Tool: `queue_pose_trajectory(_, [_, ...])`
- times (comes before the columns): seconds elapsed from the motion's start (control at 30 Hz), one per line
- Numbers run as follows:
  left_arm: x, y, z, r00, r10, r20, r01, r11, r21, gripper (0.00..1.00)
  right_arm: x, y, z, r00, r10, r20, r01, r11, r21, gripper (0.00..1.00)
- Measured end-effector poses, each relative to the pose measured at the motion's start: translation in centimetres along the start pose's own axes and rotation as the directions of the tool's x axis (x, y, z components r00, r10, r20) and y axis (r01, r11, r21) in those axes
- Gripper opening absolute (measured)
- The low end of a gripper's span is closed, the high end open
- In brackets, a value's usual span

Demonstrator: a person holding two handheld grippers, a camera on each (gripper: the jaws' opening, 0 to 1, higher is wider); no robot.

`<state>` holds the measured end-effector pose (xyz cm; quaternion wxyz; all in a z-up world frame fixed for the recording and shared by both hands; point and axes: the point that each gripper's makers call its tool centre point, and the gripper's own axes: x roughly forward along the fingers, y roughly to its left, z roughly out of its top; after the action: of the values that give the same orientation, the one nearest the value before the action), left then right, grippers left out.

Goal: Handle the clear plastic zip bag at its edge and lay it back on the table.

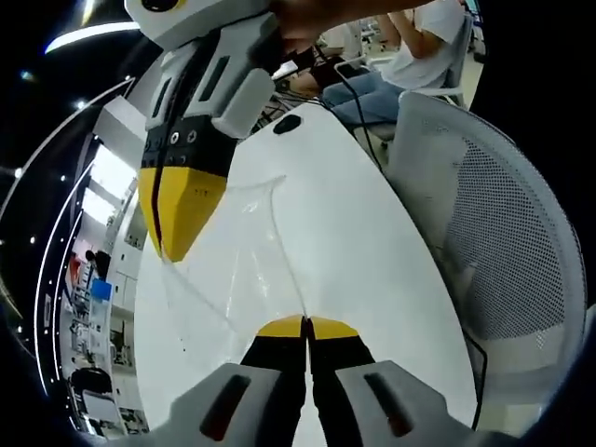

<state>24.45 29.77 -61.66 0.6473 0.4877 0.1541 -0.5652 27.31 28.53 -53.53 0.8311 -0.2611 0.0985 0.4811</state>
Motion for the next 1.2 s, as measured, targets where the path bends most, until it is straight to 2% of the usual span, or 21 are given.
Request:
queue_pose_trajectory(0.2, [0.5, -2.4, -1.0, 0.998, -0.064, -0.014, 0.064, 0.998, -0.03, 0.0, 0.9, 1.9, -1.5, 0.998, 0.05, -0.031, -0.049, 0.999, 0.018, 0.0])
queue_pose_trajectory(0.3, [0.5, -4.2, -1.2, 0.991, -0.13, -0.011, 0.13, 0.99, -0.055, 0.0, 1.2, 3.0, -2.3, 0.995, 0.083, -0.049, -0.08, 0.996, 0.048, 0.0])
queue_pose_trajectory(0.8, [1.9, -7.1, -2.7, 0.981, -0.191, -0.043, 0.185, 0.977, -0.108, 0.0, 1.5, 5.5, -6.0, 0.982, 0.146, -0.122, -0.133, 0.986, 0.105, 0.0])
queue_pose_trajectory(1.0, [2.4, -7.7, -3.3, 0.98, -0.193, -0.046, 0.186, 0.974, -0.126, 0.0, 0.7, 5.5, -7.5, 0.982, 0.125, -0.144, -0.108, 0.986, 0.124, 0.11])
queue_pose_trajectory(1.13, [2.9, -8.0, -3.5, 0.981, -0.191, -0.043, 0.183, 0.973, -0.141, 0.0, 0.1, 5.4, -8.2, 0.983, 0.105, -0.153, -0.081, 0.985, 0.154, 0.23])
queue_pose_trajectory(1.2, [3.1, -8.0, -3.7, 0.981, -0.188, -0.044, 0.18, 0.973, -0.145, 0.0, -0.1, 5.5, -8.7, 0.982, 0.099, -0.161, -0.072, 0.984, 0.165, 0.25])
